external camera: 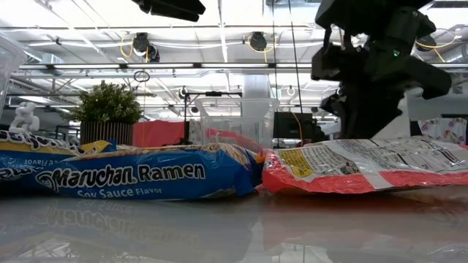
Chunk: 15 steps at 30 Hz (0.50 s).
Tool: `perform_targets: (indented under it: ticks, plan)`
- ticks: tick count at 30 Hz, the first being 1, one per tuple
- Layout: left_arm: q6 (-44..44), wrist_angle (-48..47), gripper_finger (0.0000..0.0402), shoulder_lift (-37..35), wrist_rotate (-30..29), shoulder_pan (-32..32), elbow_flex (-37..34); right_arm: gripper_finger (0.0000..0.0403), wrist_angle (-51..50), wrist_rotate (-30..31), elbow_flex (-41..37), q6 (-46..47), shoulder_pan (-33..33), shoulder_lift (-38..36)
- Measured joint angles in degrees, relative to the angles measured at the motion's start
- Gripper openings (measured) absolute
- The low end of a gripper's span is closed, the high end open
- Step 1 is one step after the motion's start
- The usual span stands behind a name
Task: Sort Maruchan noodles
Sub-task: Put the right red noodle pack into the bottom left transparent bin
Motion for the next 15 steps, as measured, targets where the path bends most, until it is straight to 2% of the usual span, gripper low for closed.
perform_targets:
  ticks: [9,15]
  plan:
    - [2.9,3.4,0.0280,0.0,0.0,1.3,0.0,0.0002,11.6,0.6,0.0,-6.3,-2.2,-8.5]
    - [1.9,3.5,0.0280,0.0,0.0,2.9,0.0,0.0001,20.5,9.1,0.1,-10.1,-2.6,-16.7]
